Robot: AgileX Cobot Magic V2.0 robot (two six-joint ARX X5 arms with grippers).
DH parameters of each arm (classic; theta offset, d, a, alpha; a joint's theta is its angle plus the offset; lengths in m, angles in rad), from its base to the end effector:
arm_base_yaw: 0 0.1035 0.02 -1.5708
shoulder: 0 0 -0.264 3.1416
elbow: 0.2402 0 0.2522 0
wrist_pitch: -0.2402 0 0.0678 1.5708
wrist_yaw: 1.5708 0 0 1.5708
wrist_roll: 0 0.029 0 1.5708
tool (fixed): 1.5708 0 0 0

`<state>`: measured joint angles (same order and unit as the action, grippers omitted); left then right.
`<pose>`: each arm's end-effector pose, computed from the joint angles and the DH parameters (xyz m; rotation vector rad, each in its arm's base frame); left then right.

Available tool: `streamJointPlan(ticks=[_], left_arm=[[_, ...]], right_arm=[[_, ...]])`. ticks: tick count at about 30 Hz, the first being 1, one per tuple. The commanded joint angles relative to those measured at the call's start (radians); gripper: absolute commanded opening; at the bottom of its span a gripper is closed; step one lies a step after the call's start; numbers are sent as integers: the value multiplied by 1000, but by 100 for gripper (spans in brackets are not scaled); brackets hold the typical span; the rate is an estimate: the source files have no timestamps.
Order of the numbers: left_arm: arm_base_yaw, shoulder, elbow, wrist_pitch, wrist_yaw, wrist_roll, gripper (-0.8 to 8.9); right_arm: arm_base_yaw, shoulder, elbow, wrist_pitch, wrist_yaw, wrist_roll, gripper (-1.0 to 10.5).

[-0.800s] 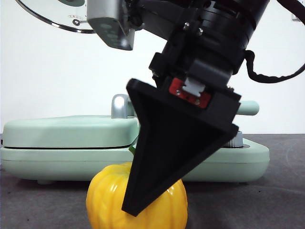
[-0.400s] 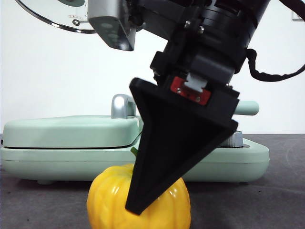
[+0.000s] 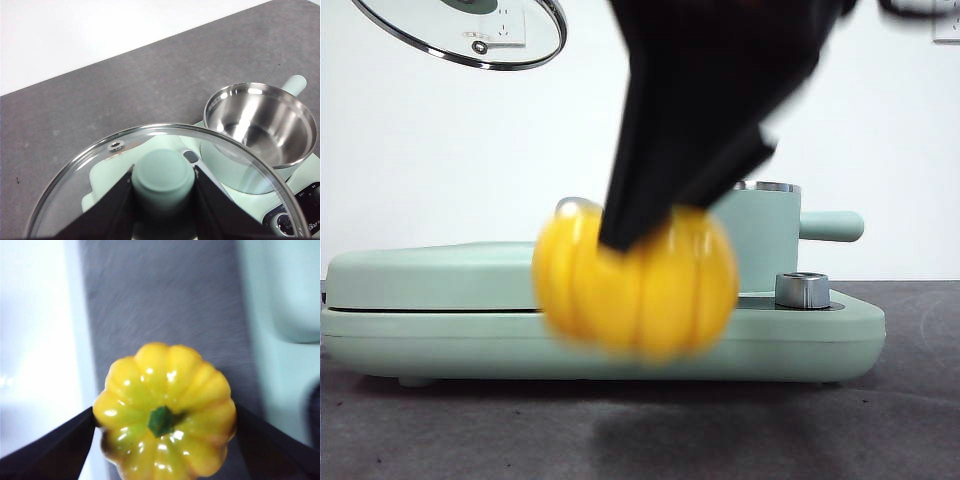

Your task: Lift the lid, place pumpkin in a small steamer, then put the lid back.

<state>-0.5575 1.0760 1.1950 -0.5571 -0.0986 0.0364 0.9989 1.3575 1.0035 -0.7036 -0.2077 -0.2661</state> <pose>0.1867 -0.1131 0.3835 0.1776 0.4103 -0.4593 0.1367 0.2235 0.2491 -0.6446 0.8904 1.2292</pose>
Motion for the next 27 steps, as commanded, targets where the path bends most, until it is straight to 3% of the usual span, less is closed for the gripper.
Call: streamJointPlan(ticks=[1, 6, 12, 27], left_arm=[[-4, -4, 25, 26, 1, 3, 10], [-4, -4, 25, 26, 1, -1, 10], [-4, -4, 25, 26, 1, -4, 10], [-4, -4, 25, 26, 1, -12, 10]], right_arm=[[4, -35, 57, -71, 66, 84, 354], [-11, -92, 181, -217, 243, 136, 354], [-98, -90, 367, -375, 266, 188, 355], [-358, 18, 428, -40, 239, 122, 355]])
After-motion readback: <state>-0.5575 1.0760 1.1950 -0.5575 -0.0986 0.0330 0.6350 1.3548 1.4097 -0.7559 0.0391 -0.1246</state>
